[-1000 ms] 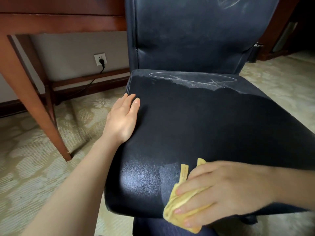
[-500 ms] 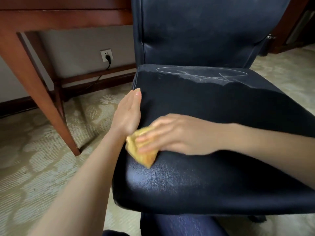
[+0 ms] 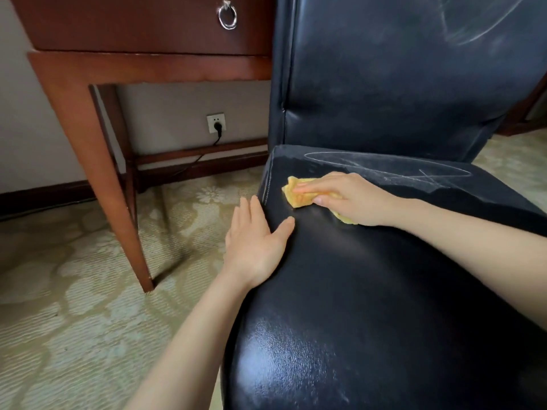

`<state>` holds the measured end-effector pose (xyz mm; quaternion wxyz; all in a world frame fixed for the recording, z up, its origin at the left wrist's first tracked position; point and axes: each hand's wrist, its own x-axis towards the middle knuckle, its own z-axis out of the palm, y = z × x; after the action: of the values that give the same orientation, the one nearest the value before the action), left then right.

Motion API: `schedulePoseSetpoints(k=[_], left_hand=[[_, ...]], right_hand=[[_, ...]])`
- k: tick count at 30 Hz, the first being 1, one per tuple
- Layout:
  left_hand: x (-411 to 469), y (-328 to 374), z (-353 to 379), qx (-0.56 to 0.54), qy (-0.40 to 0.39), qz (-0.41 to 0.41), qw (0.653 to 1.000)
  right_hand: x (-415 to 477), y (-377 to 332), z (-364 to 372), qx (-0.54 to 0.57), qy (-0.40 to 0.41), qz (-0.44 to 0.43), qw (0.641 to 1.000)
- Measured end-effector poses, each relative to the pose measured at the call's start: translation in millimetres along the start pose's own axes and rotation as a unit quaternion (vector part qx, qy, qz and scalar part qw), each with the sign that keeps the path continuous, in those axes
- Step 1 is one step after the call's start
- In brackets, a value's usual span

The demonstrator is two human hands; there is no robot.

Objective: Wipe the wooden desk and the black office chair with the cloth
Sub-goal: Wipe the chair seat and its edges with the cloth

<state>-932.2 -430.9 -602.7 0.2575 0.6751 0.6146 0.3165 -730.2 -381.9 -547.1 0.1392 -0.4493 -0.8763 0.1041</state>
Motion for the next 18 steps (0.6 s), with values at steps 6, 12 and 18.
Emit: schedulePoseSetpoints(k=[6, 12, 18], left_hand=[[-8, -3, 5, 0.023, -0.032, -0.026, 0.999], [-30, 7, 5, 0.04, -0.023, -0.031, 0.998], [-77, 39, 9, 0.081, -0.034, -0.072, 0.994]], right_hand=[[68, 6, 9, -0.048, -0.004, 0.037, 0.998], [100, -16, 29, -0.066, -0.037, 0.001, 0.997], [41, -43, 23, -0.036, -0.021, -0.123, 0.991]])
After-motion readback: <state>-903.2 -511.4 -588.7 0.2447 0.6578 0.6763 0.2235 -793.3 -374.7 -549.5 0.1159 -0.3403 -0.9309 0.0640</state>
